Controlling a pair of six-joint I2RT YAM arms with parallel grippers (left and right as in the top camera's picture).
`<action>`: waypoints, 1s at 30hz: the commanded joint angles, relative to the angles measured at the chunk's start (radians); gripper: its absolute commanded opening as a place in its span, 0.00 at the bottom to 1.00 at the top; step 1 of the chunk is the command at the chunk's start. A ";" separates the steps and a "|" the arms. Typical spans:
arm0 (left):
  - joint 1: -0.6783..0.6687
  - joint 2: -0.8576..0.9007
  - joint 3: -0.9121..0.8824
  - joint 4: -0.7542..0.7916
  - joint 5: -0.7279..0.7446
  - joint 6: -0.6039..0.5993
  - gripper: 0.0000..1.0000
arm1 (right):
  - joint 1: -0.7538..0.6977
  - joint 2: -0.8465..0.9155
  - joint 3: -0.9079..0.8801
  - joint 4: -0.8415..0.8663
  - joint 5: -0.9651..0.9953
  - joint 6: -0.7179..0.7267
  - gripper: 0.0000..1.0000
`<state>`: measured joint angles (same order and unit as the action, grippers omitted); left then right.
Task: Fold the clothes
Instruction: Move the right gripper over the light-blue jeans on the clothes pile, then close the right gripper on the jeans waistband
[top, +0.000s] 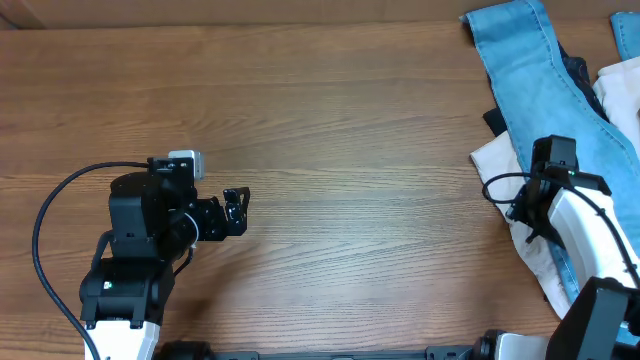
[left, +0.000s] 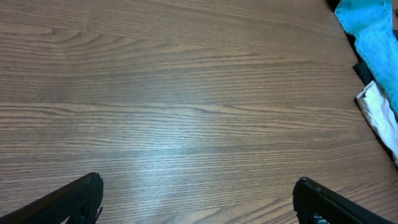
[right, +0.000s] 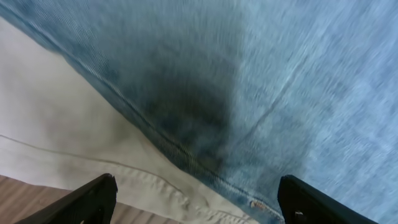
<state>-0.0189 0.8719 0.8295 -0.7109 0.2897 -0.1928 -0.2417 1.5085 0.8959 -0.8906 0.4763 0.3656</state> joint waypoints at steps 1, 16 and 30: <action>0.005 0.003 0.025 0.005 0.019 -0.014 1.00 | -0.003 0.010 -0.016 0.006 0.001 0.006 0.87; 0.005 0.003 0.025 0.005 0.018 -0.014 1.00 | -0.005 0.082 -0.020 0.086 0.060 0.010 0.82; 0.005 0.003 0.025 0.011 0.018 -0.014 1.00 | -0.045 0.082 -0.019 0.162 0.084 0.068 0.79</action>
<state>-0.0189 0.8719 0.8295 -0.7090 0.2962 -0.1928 -0.2634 1.5871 0.8783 -0.7494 0.5335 0.3901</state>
